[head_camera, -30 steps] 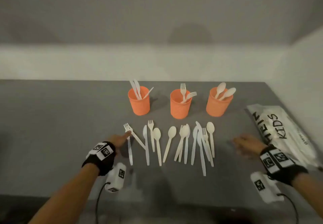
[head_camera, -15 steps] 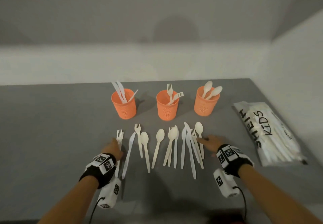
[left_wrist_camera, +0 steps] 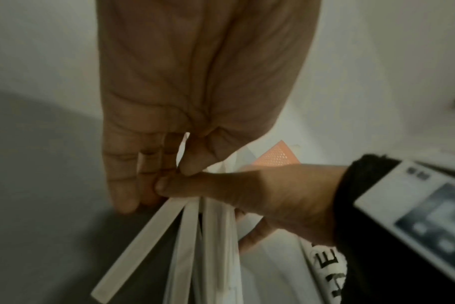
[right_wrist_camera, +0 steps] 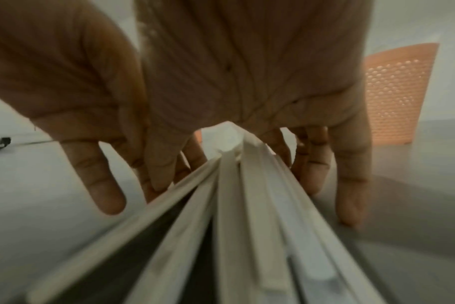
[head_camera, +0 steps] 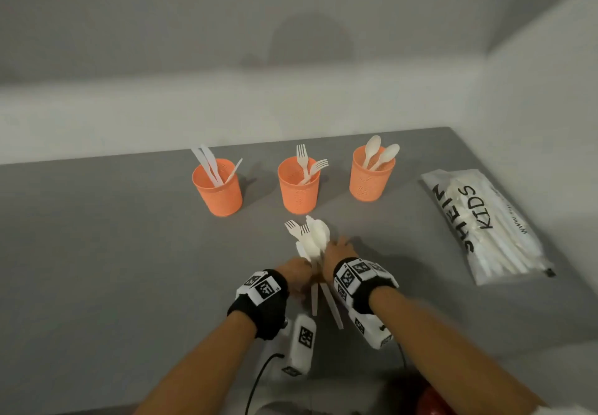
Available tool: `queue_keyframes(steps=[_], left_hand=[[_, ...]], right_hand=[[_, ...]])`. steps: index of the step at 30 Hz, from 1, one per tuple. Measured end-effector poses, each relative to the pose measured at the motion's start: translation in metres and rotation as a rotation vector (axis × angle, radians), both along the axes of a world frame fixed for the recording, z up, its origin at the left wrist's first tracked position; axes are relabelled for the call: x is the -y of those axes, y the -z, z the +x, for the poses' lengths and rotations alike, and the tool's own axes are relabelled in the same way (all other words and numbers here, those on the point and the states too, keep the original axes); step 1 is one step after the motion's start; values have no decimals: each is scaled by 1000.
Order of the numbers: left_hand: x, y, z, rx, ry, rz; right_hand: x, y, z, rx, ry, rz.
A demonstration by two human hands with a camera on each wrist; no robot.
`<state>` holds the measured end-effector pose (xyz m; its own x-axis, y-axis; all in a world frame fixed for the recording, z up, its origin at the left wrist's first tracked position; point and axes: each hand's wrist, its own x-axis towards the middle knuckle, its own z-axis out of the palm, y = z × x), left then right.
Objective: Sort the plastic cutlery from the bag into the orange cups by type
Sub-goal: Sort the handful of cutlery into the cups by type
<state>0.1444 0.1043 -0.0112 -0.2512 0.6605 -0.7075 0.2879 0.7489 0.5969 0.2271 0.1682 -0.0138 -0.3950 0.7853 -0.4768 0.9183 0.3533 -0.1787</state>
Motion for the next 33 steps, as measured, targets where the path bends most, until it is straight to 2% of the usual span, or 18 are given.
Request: queue_keyframes(steps=[4, 9, 15, 19, 33], left_hand=[[-1, 2, 1, 201, -297, 25], [7, 1, 4, 390, -510, 91], [15, -2, 2, 504, -593, 145], [21, -2, -5, 580, -662, 161], [53, -6, -26, 615, -628, 199]], right_hand=[[-4, -3, -1, 4, 9, 5], [-5, -3, -8, -24, -16, 41], [1, -4, -10, -58, -135, 13], [1, 1, -14, -13, -171, 31], [4, 10, -12, -71, -289, 129]])
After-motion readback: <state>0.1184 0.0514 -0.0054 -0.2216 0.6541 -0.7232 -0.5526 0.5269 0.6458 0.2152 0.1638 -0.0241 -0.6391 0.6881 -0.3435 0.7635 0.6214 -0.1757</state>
